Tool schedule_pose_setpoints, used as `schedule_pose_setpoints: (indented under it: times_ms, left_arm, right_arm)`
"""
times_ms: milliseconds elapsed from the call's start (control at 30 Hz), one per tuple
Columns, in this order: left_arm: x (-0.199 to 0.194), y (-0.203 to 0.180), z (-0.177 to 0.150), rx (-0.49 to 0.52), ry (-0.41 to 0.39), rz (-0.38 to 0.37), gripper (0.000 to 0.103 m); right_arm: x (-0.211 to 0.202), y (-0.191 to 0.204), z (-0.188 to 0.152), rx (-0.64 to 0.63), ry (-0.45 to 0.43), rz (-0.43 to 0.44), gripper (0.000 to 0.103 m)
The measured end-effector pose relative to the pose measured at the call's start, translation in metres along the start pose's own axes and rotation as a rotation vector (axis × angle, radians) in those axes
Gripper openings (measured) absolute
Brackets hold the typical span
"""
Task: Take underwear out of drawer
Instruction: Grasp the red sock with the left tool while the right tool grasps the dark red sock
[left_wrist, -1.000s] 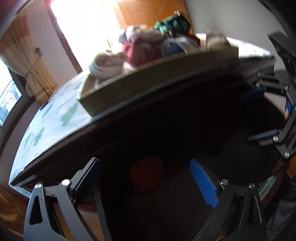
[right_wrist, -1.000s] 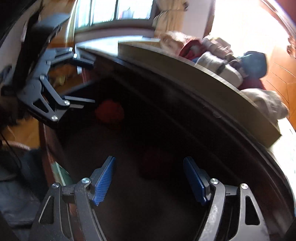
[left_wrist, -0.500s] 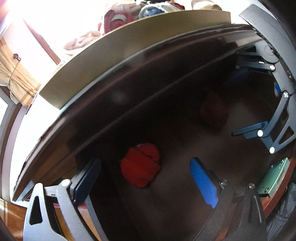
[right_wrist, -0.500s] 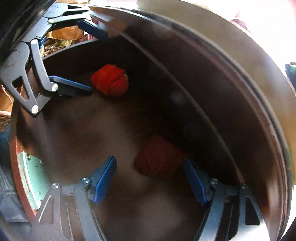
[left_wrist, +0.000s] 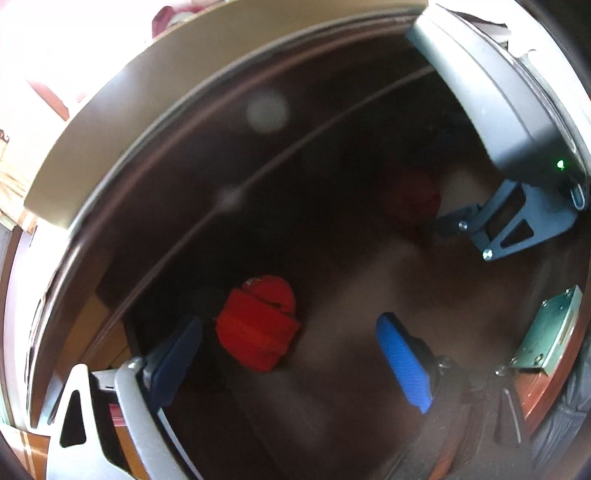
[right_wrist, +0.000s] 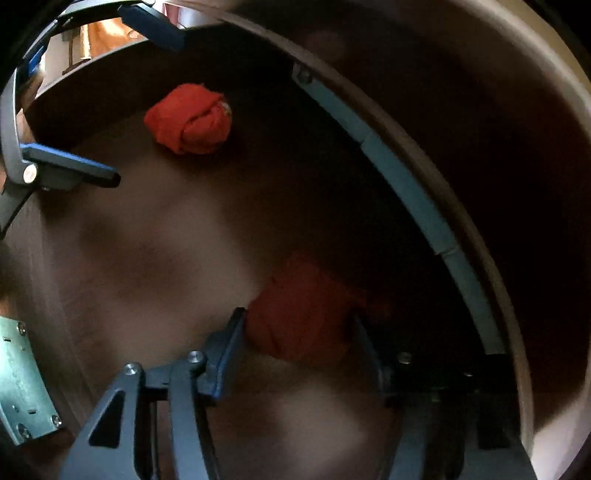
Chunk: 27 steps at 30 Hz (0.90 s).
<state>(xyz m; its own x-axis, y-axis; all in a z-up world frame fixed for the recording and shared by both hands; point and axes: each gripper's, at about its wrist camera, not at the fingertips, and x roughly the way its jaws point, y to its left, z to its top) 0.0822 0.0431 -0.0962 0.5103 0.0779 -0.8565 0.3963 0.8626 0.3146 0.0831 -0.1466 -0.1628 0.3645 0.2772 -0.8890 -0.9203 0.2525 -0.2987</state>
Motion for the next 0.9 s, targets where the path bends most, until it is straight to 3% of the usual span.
schedule_pose_setpoints:
  times_ms: [233, 500, 600, 667, 733, 900]
  left_arm:
    - [0.018, -0.001, 0.011, 0.062, 0.067, 0.018, 0.088]
    - [0.037, -0.021, 0.021, 0.176, 0.112, 0.088, 0.082]
    - [0.048, -0.031, 0.023, 0.201, 0.139, 0.108, 0.073]
    - [0.056, -0.034, 0.024, 0.208, 0.162, 0.107, 0.057]
    - [0.060, -0.037, 0.025, 0.213, 0.158, 0.115, 0.056]
    - [0.060, -0.030, 0.030, 0.188, 0.160, 0.109, 0.039]
  right_arm:
    - [-0.001, 0.000, 0.003, 0.014, -0.003, 0.029, 0.052]
    - [-0.005, 0.006, 0.005, 0.009, -0.022, 0.025, 0.052]
    - [-0.005, 0.006, 0.006, 0.013, -0.016, 0.034, 0.052]
    - [-0.006, 0.006, 0.007, 0.016, -0.003, 0.044, 0.052]
    - [-0.009, 0.001, 0.010, 0.013, 0.011, 0.047, 0.048]
    - [-0.010, 0.003, 0.016, 0.003, 0.045, 0.036, 0.045]
